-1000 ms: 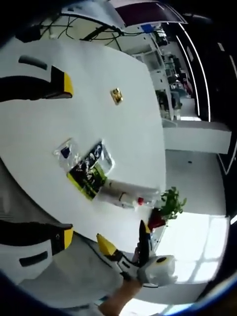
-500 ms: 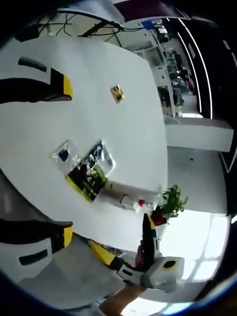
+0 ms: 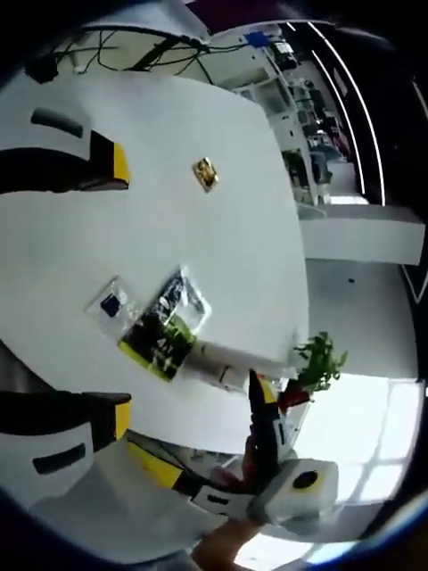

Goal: Arrange the skincare products in the storage area until every visible bottle or jar stands upright without overlapping.

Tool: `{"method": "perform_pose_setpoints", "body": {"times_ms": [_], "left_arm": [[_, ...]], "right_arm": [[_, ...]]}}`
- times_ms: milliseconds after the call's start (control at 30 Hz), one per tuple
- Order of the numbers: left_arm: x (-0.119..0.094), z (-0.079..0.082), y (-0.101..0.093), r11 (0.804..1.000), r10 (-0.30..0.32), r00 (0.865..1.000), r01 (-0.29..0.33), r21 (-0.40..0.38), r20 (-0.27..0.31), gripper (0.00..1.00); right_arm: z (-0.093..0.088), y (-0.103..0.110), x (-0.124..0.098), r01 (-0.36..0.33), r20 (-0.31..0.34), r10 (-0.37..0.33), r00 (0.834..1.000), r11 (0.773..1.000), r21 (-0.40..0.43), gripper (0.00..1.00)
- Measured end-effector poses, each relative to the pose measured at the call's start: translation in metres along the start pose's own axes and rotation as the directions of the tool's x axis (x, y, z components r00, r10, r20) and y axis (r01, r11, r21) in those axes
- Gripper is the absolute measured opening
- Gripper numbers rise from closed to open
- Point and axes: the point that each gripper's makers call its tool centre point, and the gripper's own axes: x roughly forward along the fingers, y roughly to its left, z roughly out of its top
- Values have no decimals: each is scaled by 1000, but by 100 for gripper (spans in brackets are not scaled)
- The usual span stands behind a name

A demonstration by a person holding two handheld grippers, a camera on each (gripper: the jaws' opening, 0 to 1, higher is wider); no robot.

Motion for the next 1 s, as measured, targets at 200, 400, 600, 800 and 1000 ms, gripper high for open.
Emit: {"method": "perform_pose_setpoints", "body": {"times_ms": [200, 400, 600, 800, 1000], "left_arm": [[9, 8, 16, 1000, -6, 1000, 6, -6, 5, 81], [20, 22, 38, 999, -16, 999, 17, -38, 37, 71], [34, 28, 60, 999, -24, 999, 25, -43, 32, 64], [48, 35, 86, 998, -20, 999, 22, -53, 41, 61], [60, 40, 107, 989, -27, 997, 36, -143, 67, 57]], "right_arm": [[6, 1, 14, -32, -9, 32, 999, 999, -15, 99], [9, 0, 23, -45, -16, 45, 999, 999, -20, 99], [12, -5, 29, -37, -6, 37, 999, 999, -22, 99], [11, -6, 35, -38, -27, 37, 999, 999, -33, 98], [13, -8, 43, -24, -23, 23, 999, 999, -37, 97]]}}
